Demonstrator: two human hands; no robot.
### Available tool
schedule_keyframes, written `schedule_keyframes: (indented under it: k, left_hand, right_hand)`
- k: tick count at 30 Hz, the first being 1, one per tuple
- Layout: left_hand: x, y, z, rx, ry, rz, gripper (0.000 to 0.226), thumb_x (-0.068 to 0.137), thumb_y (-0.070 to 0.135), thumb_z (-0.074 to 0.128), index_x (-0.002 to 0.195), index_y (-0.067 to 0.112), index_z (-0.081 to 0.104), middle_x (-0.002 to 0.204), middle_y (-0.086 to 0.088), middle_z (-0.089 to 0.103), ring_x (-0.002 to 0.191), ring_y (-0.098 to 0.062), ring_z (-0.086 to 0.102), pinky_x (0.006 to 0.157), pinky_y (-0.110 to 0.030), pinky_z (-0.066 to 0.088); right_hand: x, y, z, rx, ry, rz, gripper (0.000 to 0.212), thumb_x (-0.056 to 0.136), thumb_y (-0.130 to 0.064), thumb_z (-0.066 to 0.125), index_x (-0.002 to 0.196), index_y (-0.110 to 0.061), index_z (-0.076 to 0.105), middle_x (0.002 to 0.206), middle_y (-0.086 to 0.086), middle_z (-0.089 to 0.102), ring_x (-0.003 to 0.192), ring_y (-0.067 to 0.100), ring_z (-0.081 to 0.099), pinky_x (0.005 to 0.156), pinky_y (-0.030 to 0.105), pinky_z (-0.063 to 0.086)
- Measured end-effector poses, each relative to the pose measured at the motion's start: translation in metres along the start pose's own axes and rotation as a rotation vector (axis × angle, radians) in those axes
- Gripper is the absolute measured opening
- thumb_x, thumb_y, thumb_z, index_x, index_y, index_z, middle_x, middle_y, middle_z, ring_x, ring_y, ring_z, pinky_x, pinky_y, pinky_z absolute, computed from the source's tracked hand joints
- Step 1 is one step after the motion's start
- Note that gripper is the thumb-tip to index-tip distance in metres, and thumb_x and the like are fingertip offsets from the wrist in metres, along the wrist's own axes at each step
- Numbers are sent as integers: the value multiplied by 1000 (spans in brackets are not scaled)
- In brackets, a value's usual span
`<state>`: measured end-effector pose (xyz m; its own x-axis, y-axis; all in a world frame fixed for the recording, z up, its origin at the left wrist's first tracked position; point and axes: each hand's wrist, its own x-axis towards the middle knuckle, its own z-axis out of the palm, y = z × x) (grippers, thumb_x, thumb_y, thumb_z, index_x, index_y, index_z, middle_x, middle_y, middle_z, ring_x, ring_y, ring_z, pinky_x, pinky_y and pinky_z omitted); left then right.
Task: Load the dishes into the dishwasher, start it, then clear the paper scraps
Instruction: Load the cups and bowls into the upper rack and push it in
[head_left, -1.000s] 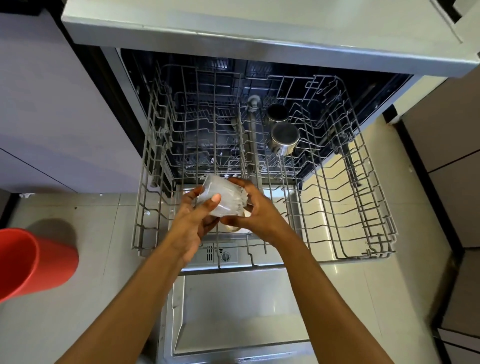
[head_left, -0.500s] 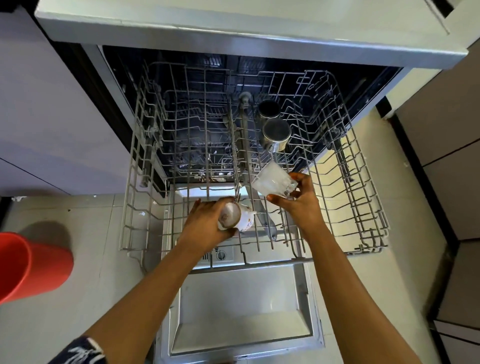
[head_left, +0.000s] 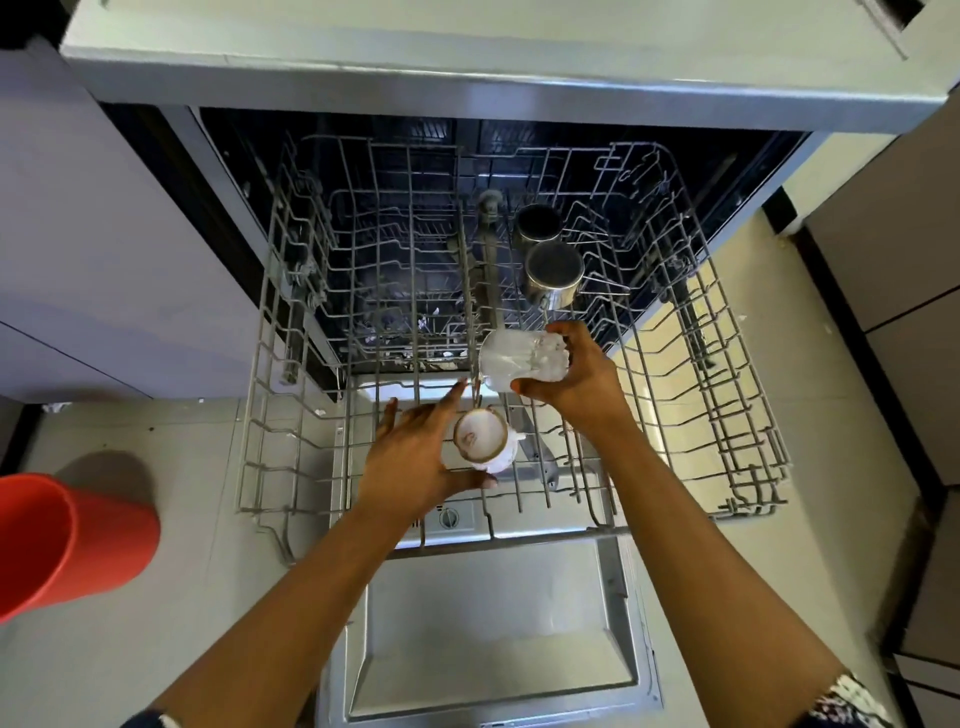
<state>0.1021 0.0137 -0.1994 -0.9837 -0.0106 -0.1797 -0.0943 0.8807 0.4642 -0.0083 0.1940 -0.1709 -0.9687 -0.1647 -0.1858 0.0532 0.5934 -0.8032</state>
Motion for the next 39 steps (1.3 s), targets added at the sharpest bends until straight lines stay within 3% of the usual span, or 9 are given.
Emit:
schedule_keyframes:
  k: [2,5,8,11,16,20,23,27,39]
  left_hand:
    - [-6,-4,-19,-46,52,-38,112,64,81,56,150,36,-1,152,-2,35,143,-23,24,117,-41,-1]
    - [-19,-22,-48,-17,321,-66,91,79,79,38,150,28,14,152,-6,32,142,-23,23,119,-48,4]
    - [-24,-45,-69,-11,496,-215,79,88,58,51,151,23,18,155,-11,24,145,-29,16,117,-55,7]
    - [-20,-45,-77,-31,456,-296,85,88,47,57,153,22,8,159,-14,11,145,-36,9,116,-55,14]
    - [-16,-52,-89,-128,390,-364,85,89,36,61,152,13,9,158,-13,14,138,-37,30,107,-52,34]
    - [-20,-58,-92,-153,329,-355,84,90,40,58,153,14,7,159,-8,9,135,-34,37,108,-51,33]
    - [-22,-55,-95,-223,301,-386,84,91,42,56,153,16,7,160,-2,10,102,-28,61,108,-51,32]
    - [-25,-52,-98,-281,290,-394,82,91,41,56,153,19,8,159,1,10,64,-10,57,107,-50,30]
    - [-23,-60,-90,-284,335,-372,80,91,41,57,153,22,10,159,2,12,58,-8,57,104,-48,34]
  right_hand:
    - [8,-11,-1,-90,-48,-35,79,59,-24,87,125,-18,45,118,2,60,107,21,58,94,38,49]
    - [21,-27,4,-294,-138,-58,80,61,-34,85,128,-18,43,125,4,58,118,24,53,100,40,45]
    - [28,-43,14,-485,-205,-72,81,65,-42,81,132,-20,41,134,4,51,123,26,47,101,35,42]
    - [32,-53,23,-616,-237,-84,81,68,-45,77,135,-21,37,138,7,47,125,29,44,102,36,41]
    - [40,-52,38,-744,-288,-52,86,67,-53,75,135,-22,33,139,8,46,126,31,44,104,39,41]
    - [39,-49,45,-787,-299,-21,89,66,-55,76,136,-22,33,139,9,46,126,32,44,104,40,41]
    - [35,-46,48,-791,-288,-13,91,66,-51,77,137,-21,30,134,12,50,124,34,45,98,40,44]
    - [28,-44,54,-756,-267,-45,88,69,-47,77,138,-19,30,134,12,48,124,35,42,96,39,43]
    - [30,-42,60,-693,-315,5,92,67,-48,78,140,-23,28,140,12,40,129,35,37,101,42,39]
